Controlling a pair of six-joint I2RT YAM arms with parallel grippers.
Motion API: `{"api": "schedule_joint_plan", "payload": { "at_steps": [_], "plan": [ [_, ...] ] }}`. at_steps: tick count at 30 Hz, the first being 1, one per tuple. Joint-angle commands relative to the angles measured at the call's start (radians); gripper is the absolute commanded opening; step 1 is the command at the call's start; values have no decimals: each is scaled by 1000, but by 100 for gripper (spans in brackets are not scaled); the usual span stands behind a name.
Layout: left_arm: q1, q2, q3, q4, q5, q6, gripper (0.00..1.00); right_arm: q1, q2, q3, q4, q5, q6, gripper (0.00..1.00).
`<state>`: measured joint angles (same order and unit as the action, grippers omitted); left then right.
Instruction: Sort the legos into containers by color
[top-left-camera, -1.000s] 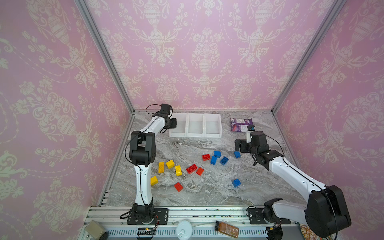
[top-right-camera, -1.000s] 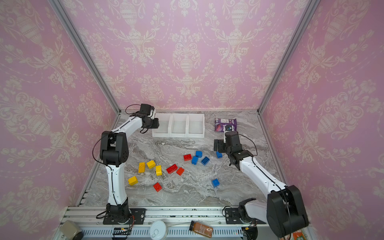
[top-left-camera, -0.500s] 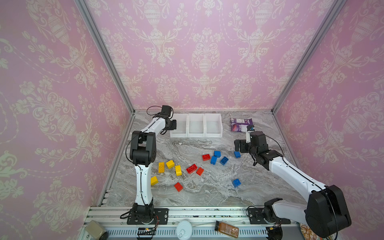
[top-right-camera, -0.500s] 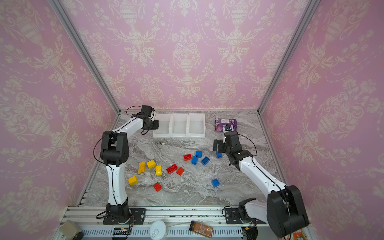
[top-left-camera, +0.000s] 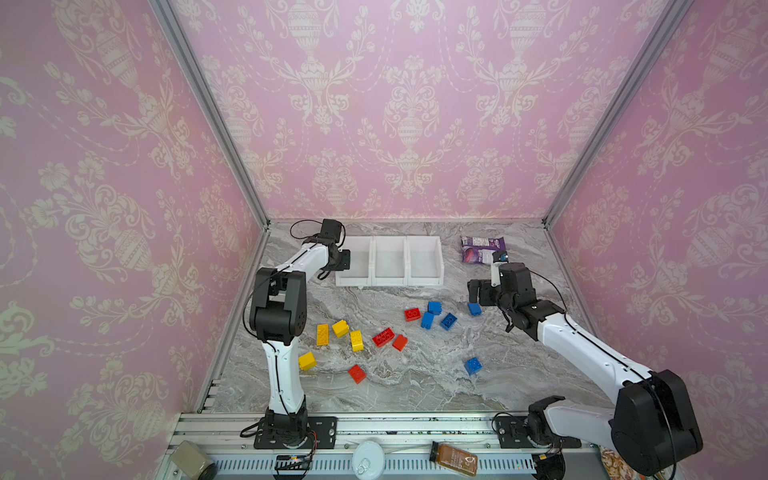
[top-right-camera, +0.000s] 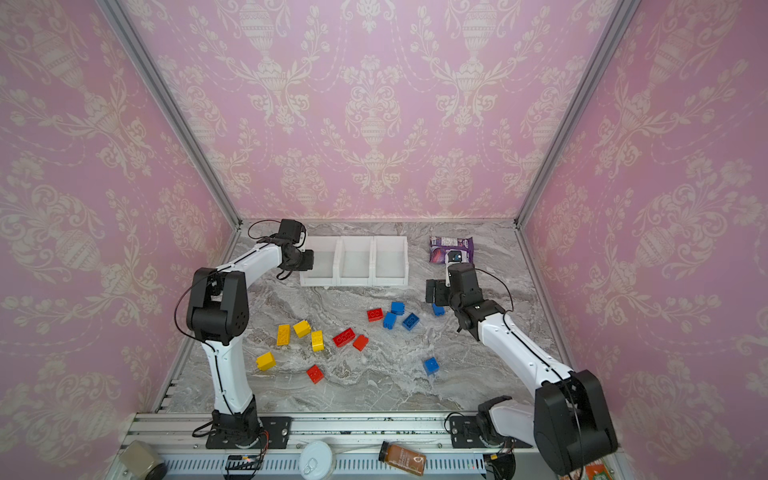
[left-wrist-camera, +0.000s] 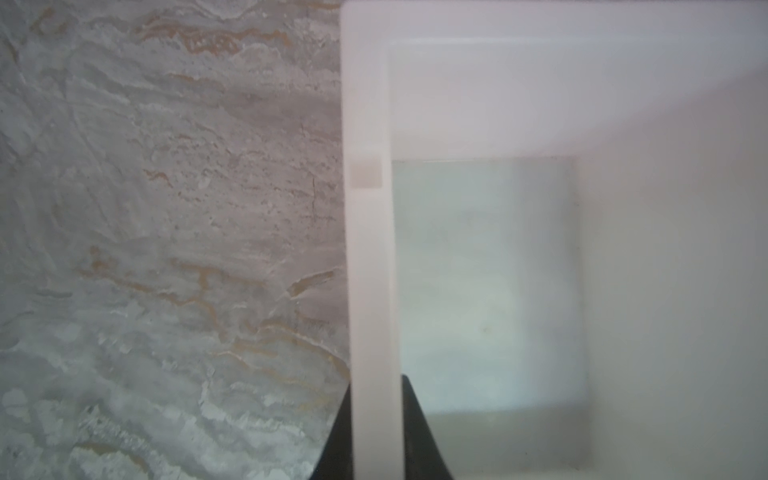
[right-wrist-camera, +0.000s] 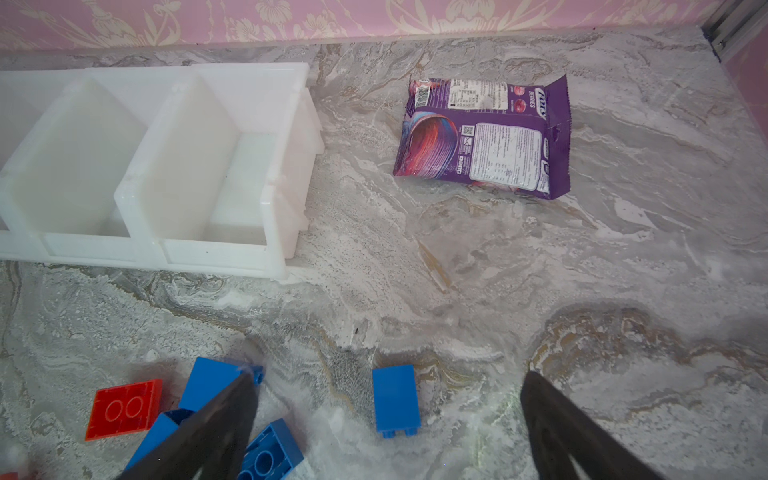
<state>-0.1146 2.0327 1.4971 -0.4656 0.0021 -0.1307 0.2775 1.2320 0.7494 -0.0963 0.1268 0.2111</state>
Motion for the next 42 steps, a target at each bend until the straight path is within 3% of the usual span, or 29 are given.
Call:
{"api": "schedule_joint_plan", "payload": {
  "at_steps": [1, 10, 22, 26, 31, 42],
  "plan": [
    [-5, -95, -105, -21, -64, -48, 0, 8, -19, 31, -22, -7, 10, 100],
    [-22, -260, -360, 64, -85, -148, 0, 17, 16, 56, -10, -24, 11, 100],
    [-83, -236, -354, 50, -97, -187, 0, 32, 20, 67, -29, -17, 19, 100],
    [-85, -262, -363, 51, -100, -186, 16, 32, 12, 66, -43, -14, 20, 100],
    [-90, -297, -362, 66, -83, -189, 46, 35, 36, 97, -96, -44, 57, 100],
    [-97, -492, -421, 146, -31, -196, 81, 146, -14, 71, -444, -136, 257, 100]
  ]
}}
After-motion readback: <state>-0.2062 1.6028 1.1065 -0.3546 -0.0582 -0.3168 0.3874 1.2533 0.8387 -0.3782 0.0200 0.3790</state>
